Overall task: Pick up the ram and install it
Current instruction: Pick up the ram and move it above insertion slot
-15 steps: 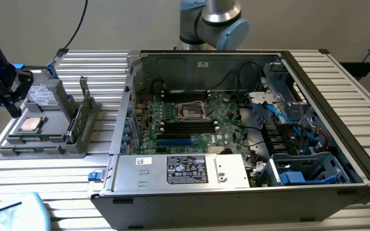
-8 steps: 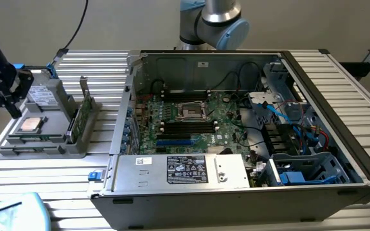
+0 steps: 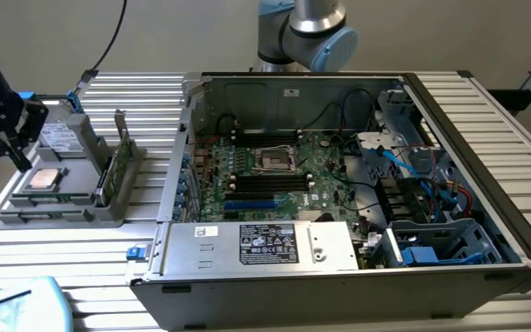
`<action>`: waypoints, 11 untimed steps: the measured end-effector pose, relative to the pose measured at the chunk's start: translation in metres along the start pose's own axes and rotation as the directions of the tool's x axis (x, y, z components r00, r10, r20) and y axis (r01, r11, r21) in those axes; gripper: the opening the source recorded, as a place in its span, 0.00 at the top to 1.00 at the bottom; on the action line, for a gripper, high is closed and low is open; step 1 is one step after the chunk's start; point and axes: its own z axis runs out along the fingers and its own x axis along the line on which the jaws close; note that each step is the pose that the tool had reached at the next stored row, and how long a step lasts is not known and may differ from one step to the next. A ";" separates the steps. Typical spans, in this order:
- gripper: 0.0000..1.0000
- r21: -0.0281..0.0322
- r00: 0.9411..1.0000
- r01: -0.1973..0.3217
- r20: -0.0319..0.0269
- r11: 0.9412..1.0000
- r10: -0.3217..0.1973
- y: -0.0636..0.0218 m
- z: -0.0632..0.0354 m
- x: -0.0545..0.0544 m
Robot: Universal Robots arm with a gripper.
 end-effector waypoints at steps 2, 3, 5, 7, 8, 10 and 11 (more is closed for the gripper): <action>0.90 0.002 0.999 0.037 -0.002 0.999 -0.037 0.0000 0.0005 0.000; 0.90 0.003 0.998 0.055 -0.002 0.998 -0.055 0.0000 0.0007 0.000; 0.90 0.005 0.996 0.092 -0.004 0.996 -0.092 0.0000 0.0011 0.000; 0.90 0.006 0.992 0.128 -0.006 0.992 -0.127 -0.0001 0.0015 0.000; 0.90 0.007 0.989 0.145 -0.007 0.989 -0.145 -0.0001 0.0017 0.000; 0.90 0.009 0.984 0.181 -0.009 0.984 -0.181 -0.0001 0.0021 0.000; 0.90 0.010 0.980 0.199 -0.010 0.980 -0.199 -0.0001 0.0023 0.000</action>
